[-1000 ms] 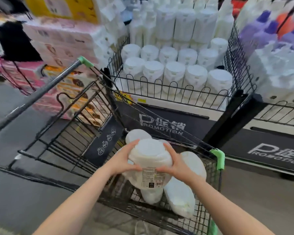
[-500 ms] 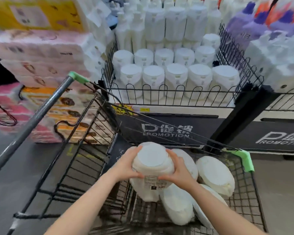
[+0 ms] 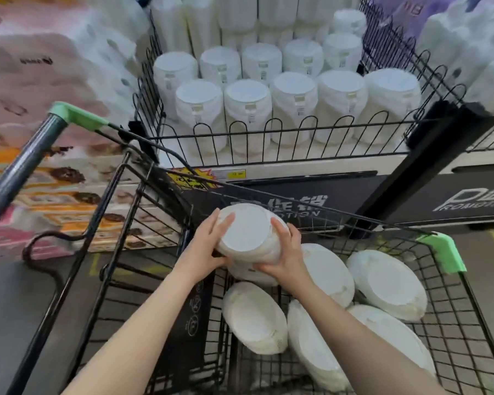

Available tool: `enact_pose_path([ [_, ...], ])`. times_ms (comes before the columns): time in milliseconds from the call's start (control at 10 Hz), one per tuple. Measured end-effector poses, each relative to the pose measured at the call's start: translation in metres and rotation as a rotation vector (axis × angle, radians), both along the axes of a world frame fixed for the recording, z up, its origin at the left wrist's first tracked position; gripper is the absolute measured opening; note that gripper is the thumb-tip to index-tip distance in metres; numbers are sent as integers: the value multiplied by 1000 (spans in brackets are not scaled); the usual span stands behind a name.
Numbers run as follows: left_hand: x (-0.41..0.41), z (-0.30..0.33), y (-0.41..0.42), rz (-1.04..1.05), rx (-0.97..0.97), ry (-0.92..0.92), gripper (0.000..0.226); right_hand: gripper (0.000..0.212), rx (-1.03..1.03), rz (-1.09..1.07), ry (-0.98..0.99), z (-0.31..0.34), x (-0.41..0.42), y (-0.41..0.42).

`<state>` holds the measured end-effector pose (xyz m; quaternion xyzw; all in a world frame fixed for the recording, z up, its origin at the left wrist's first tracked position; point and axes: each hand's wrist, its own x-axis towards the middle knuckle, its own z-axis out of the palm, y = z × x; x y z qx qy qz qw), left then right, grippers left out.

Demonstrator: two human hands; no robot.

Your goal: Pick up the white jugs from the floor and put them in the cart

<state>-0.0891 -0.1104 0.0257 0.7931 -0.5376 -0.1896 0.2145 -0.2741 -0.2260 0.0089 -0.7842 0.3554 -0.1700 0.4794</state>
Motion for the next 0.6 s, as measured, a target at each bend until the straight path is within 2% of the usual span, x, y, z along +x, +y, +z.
enact_pose_path([
  [200,-6,8,7,35,-32,-45,95,107,-100,45,69,7,9,-5],
  [500,-16,39,11,-10,12,-77,104,112,33,52,130,30,-4,-6],
  [600,-23,49,8,-27,-82,-122,95,105,72,49,105,41,-17,-9],
])
